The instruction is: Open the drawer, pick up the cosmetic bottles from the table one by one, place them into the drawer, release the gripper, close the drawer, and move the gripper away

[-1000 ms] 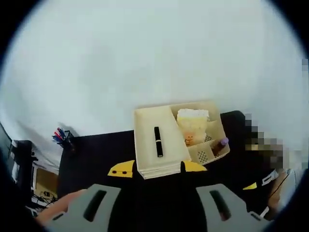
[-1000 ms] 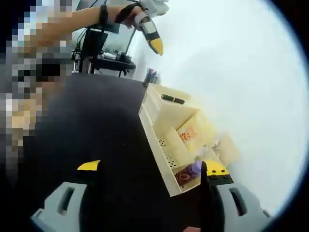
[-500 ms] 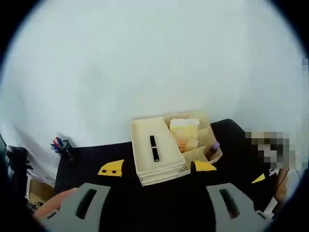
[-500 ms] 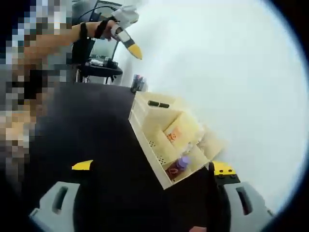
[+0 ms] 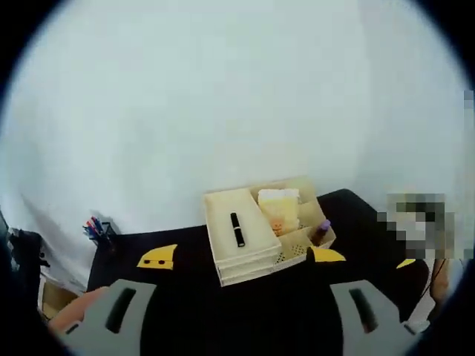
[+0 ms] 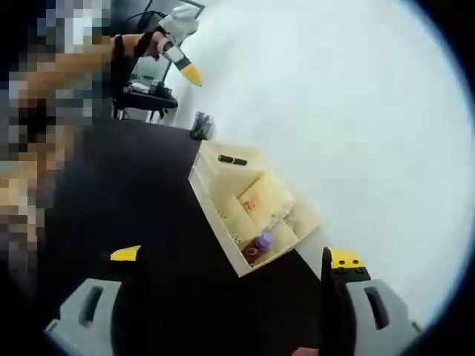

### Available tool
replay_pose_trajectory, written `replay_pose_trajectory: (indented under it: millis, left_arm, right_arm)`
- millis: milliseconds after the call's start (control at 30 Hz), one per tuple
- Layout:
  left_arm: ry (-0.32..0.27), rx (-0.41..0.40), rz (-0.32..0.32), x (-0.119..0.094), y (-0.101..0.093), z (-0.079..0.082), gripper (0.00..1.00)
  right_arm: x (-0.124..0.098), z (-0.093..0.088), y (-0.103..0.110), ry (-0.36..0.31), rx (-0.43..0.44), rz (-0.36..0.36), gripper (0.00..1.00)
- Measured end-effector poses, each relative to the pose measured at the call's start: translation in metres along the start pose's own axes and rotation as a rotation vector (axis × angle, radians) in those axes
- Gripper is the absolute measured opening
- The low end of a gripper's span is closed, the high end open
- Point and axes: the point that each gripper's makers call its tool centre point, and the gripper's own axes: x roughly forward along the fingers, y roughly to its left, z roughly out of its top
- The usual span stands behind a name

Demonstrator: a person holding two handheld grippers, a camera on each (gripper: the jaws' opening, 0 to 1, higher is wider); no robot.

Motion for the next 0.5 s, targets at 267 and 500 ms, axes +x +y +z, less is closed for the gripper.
replay_pose_trajectory:
  millis: [267,500]
  left_arm:
    - [-0.063,0.065,-0.042,-0.02,-0.01,-0.009,0.79]
    - [-0.106,0.069,-0.061,-0.036,-0.014,-0.022,0.82]
  right_arm:
    - [-0.023,0.004,0.007,-0.001,0.029,-0.049,0.93]
    - [-0.05,0.015,0.02,-0.026,0.047,-0.078,0.92]
